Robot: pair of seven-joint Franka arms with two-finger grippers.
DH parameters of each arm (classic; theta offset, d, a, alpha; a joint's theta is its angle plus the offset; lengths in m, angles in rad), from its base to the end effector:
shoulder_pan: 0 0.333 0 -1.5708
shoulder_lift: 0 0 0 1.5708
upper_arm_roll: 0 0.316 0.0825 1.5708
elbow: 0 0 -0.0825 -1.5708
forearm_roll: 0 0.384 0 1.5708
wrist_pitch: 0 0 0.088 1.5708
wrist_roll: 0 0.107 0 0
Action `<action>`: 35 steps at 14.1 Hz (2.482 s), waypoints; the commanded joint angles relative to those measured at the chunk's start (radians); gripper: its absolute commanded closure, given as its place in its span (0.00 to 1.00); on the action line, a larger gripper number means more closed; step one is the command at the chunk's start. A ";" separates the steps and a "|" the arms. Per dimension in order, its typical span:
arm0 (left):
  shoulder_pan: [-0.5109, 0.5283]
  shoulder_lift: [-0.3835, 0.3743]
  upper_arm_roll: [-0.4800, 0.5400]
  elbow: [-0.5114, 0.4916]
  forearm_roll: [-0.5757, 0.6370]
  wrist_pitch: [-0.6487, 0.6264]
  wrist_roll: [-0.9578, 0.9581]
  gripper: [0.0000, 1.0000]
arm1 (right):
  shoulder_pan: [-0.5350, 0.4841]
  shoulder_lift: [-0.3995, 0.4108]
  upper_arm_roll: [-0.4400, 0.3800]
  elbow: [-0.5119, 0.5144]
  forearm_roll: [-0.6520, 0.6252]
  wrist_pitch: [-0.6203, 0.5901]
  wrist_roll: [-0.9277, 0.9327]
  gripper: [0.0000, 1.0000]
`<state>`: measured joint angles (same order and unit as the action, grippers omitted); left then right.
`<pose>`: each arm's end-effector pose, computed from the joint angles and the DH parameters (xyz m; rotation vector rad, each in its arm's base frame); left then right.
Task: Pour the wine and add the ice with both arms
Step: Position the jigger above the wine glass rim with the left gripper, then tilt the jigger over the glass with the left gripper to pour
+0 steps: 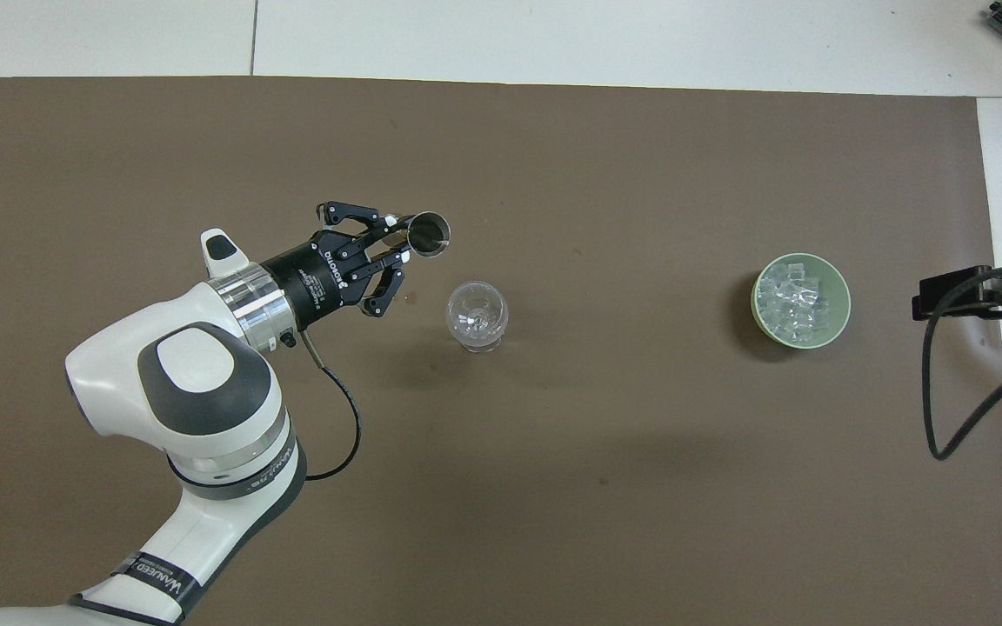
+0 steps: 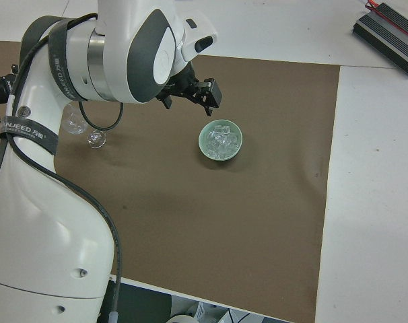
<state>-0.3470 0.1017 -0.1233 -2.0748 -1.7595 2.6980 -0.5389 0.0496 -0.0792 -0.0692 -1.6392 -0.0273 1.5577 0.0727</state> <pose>0.5358 -0.2339 0.4065 1.4202 1.4610 -0.2452 0.5279 -0.0148 0.6339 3.1164 -0.1441 -0.0030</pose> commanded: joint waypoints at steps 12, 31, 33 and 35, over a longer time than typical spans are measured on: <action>-0.082 -0.096 0.008 -0.093 -0.021 0.140 0.137 1.00 | -0.005 -0.022 0.005 -0.027 0.012 0.012 0.004 0.00; -0.164 -0.094 0.008 -0.105 -0.021 0.266 0.344 1.00 | -0.005 -0.022 0.005 -0.027 0.012 0.012 0.004 0.00; -0.164 -0.094 0.008 -0.103 -0.021 0.272 0.364 1.00 | -0.005 -0.022 0.005 -0.027 0.012 0.012 0.004 0.00; -0.165 -0.094 0.008 -0.103 -0.021 0.276 0.370 1.00 | -0.005 -0.022 0.005 -0.027 0.012 0.012 0.004 0.00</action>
<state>-0.4923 0.0378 -0.1273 -2.1546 -1.7596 2.9529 -0.1962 0.0496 -0.0792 -0.0692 -1.6392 -0.0273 1.5577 0.0727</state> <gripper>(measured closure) 0.793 0.000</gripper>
